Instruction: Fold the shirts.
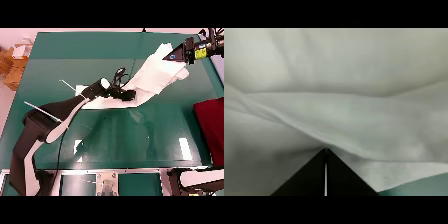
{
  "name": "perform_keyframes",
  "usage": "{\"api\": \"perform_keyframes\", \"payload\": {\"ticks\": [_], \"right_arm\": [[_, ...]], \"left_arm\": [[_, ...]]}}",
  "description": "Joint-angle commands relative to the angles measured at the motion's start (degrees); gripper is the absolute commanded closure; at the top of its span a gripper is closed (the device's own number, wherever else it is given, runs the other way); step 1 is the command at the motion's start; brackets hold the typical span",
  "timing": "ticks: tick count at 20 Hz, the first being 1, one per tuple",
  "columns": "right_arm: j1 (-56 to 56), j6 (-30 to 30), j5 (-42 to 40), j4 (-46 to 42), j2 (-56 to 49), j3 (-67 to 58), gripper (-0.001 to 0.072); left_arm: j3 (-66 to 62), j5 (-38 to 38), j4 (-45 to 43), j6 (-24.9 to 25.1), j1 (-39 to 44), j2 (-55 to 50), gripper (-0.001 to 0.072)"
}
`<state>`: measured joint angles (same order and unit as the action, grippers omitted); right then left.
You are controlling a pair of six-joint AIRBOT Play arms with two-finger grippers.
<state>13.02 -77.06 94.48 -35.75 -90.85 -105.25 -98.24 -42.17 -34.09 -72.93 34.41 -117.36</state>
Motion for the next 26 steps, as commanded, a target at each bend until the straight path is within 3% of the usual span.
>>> {"api": "perform_keyframes", "payload": {"ticks": [1,3,6,10,14,16,18,19,20,23,26], "right_arm": [[-0.7,-1.9,0.1,-1.1,0.2,-0.2,0.0695],[-1.3,-2.5,-0.2,-0.5,0.2,-0.2,0.0696],[-5.2,-4.2,-2.7,-0.3,0.2,-0.2,0.0696],[-16.6,-7.0,-12.8,-0.7,-0.2,1.5,0.0695],[-32.8,-7.0,-33.6,-0.9,-3.8,7.6,0.0694],[-42.5,-7.0,-48.2,-0.7,-9.3,9.6,0.0686],[-51.8,-6.3,-66.9,1.7,-15.9,9.6,0.0602],[-55.5,-6.3,-74.8,1.7,-18.5,9.6,0.0453],[-57.9,-6.1,-76.8,1.2,-20.2,9.6,0.0192],[-56.1,-4.6,-64.7,-6.0,-18.6,9.6,0.0172],[-45.5,-4.8,-51.9,-10.3,-12.1,9.6,0.0172]], "left_arm": [[-4.9,-13.1,-2.6,1.4,-4.6,-0.2,0.0685],[-12.5,-27.8,-8.6,2.1,-11.0,-0.2,0.0684],[-23.3,-49.5,-23.5,7.7,-20.9,0.7,0.0685],[-17.7,-50.5,-33.8,8.5,-32.3,8.4,0.0685],[-17.6,-56.1,-36.1,8.5,-41.2,9.3,0.0684],[-17.6,-56.5,-36.0,8.5,-44.1,9.3,0.0684],[-17.6,-56.5,-36.0,8.5,-45.8,9.3,0.0684],[-17.6,-56.7,-36.0,8.4,-46.2,9.3,0.0684],[-17.6,-57.2,-35.8,8.5,-46.2,9.3,0.0684],[-17.6,-57.9,-35.8,8.9,-46.2,9.3,0.0684],[-17.6,-57.9,-35.6,8.9,-46.2,9.3,0.0684]]}}
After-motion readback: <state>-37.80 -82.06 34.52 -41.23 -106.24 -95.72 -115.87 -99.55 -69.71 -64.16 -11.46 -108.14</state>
